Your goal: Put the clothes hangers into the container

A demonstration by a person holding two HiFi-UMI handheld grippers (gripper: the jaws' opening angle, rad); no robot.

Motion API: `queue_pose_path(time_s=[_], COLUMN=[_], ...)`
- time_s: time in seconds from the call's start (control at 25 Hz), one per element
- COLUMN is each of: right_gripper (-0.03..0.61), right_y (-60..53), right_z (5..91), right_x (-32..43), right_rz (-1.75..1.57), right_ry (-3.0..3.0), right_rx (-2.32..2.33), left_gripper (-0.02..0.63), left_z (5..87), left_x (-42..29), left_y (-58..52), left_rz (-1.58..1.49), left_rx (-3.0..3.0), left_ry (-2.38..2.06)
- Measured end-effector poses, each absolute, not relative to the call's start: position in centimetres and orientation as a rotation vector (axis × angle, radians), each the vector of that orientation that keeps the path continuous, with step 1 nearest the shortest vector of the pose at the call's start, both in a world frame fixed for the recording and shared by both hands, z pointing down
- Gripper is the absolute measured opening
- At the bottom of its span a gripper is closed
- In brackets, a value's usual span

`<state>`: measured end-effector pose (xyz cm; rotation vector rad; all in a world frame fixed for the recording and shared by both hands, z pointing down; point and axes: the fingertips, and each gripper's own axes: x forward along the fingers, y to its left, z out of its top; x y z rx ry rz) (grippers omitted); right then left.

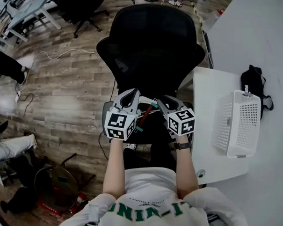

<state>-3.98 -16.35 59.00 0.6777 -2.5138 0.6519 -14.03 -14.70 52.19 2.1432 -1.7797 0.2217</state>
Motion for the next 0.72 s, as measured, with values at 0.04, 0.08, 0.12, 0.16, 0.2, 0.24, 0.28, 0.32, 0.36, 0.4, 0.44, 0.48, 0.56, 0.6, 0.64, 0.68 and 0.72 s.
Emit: queue_pose_path(time_s=[0.04, 0.08, 0.12, 0.16, 0.2, 0.24, 0.28, 0.32, 0.36, 0.4, 0.44, 0.48, 0.56, 0.6, 0.64, 0.68, 0.72], right_gripper=[0.115, 0.128, 0.140, 0.154, 0.171, 0.186, 0.200, 0.210, 0.221, 0.230, 0.244, 0.250, 0.264, 0.270, 0.289, 0.314, 0.326], right_y=[-16.4, -16.4, -16.3, -16.2, -15.9, -15.6, -15.3, -14.9, -14.6, -14.2, -13.7, -13.4, -13.0, -12.9, -12.9, -12.8, -12.7], right_z=[60.9, 62.9, 64.8, 66.6, 68.4, 70.1, 71.8, 73.4, 75.0, 76.7, 78.3, 80.0, 83.2, 84.9, 86.5, 88.2, 89.9], right_x=[-3.9, -3.9, -3.9, -3.9, -3.9, -4.0, -4.1, -4.2, -4.4, -4.7, -4.9, -5.2, -5.6, -5.8, -6.0, -6.1, -6.1], right_rz=[0.659, 0.664, 0.667, 0.669, 0.672, 0.678, 0.682, 0.685, 0.689, 0.698, 0.720, 0.753, 0.830, 0.872, 0.916, 0.961, 1.005], right_ry=[-2.484, -2.455, -2.427, -2.399, -2.372, -2.347, -2.325, -2.305, -2.285, -2.266, -2.247, -2.230, -2.198, -2.181, -2.160, -2.136, -2.109], right_rx=[0.641, 0.602, 0.564, 0.528, 0.498, 0.472, 0.449, 0.426, 0.401, 0.376, 0.354, 0.340, 0.350, 0.378, 0.417, 0.460, 0.502], left_gripper=[0.014, 0.014, 0.014, 0.014, 0.014, 0.014, 0.014, 0.014, 0.014, 0.014, 0.014, 0.014, 0.014, 0.014, 0.014, 0.014, 0.014], left_z=[53.3, 54.4, 55.5, 56.6, 57.8, 58.9, 60.0, 61.2, 62.3, 63.2, 64.1, 65.0, 66.8, 67.8, 68.6, 69.5, 70.2], left_x=[-14.3, -14.5, -14.6, -14.8, -14.9, -15.0, -15.1, -15.3, -15.4, -15.6, -15.9, -16.1, -16.8, -17.2, -17.7, -18.1, -18.5], left_y=[-14.7, -14.7, -14.6, -14.6, -14.6, -14.5, -14.4, -14.4, -14.4, -14.4, -14.5, -14.5, -14.3, -14.2, -14.1, -13.9, -13.8], left_rz=[0.226, 0.232, 0.241, 0.252, 0.262, 0.269, 0.274, 0.275, 0.271, 0.262, 0.252, 0.246, 0.248, 0.249, 0.245, 0.236, 0.225], left_rx=[2.121, 2.099, 2.079, 2.062, 2.046, 2.030, 2.015, 2.002, 1.993, 1.987, 1.985, 1.985, 1.982, 1.976, 1.968, 1.959, 1.949], left_ry=[-1.780, -1.780, -1.780, -1.778, -1.775, -1.772, -1.768, -1.763, -1.759, -1.757, -1.757, -1.757, -1.757, -1.754, -1.752, -1.750, -1.747])
